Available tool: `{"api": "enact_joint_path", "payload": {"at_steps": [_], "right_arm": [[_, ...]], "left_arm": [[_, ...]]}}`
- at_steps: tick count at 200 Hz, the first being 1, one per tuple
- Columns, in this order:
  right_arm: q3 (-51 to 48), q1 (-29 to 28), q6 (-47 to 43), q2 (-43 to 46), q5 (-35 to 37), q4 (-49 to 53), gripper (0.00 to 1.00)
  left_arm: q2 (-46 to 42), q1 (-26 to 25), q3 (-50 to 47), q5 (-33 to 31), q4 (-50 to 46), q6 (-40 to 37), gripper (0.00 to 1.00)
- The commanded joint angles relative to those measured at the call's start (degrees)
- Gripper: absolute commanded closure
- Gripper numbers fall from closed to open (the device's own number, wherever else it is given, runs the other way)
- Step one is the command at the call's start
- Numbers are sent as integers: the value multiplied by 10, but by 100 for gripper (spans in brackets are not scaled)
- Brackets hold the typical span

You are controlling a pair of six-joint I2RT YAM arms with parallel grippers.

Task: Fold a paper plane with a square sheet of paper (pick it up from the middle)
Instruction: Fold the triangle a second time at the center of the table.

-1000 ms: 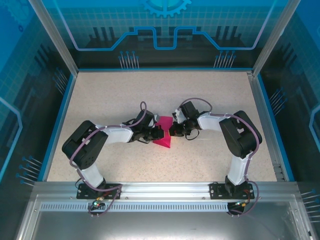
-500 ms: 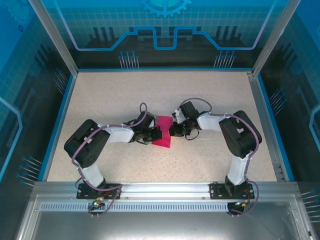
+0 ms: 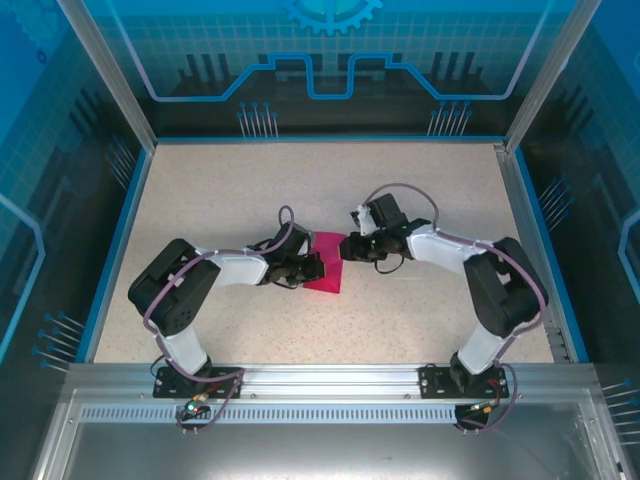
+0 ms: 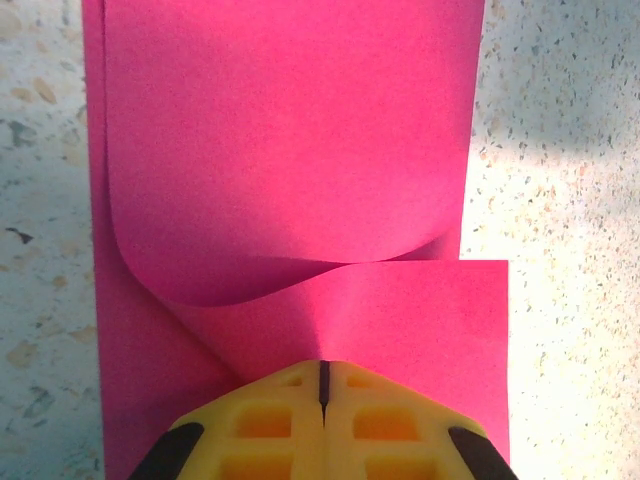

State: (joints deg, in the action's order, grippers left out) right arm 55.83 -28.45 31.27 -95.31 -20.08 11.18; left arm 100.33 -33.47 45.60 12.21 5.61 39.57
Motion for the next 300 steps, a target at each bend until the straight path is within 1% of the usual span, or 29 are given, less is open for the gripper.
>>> {"api": "enact_joint_path", "payload": {"at_steps": [1, 40, 52, 75, 107, 161, 233, 253, 275, 300], "right_arm": [[-23, -6, 7, 19, 5, 28, 78], [-29, -55, 22, 17, -20, 32, 82], [-30, -67, 26, 6, -22, 31, 84], [-30, -81, 31, -16, -31, 22, 87], [-27, -98, 28, -38, -31, 24, 87], [-36, -102, 28, -63, -17, 24, 88], [-38, -101, 28, -79, -37, 6, 88], [-39, -100, 31, -72, -43, 3, 88], [-45, -90, 42, -44, -51, -18, 87], [-40, -82, 40, -26, -45, -18, 86]], "left_arm": [[6, 3, -3, -36, -52, 10, 100], [7, 3, -2, -33, -49, 13, 100], [7, 3, -2, -34, -49, 14, 100], [7, 2, -5, -33, -46, 17, 100], [6, 2, -6, -34, -46, 21, 100], [-5, 2, -14, -32, -39, 25, 100], [-18, 3, -21, -38, -38, 30, 100], [-15, 3, -22, -38, -36, 31, 100], [-12, 3, -23, -38, -34, 31, 100], [-12, 2, -23, -36, -31, 32, 100]]}}
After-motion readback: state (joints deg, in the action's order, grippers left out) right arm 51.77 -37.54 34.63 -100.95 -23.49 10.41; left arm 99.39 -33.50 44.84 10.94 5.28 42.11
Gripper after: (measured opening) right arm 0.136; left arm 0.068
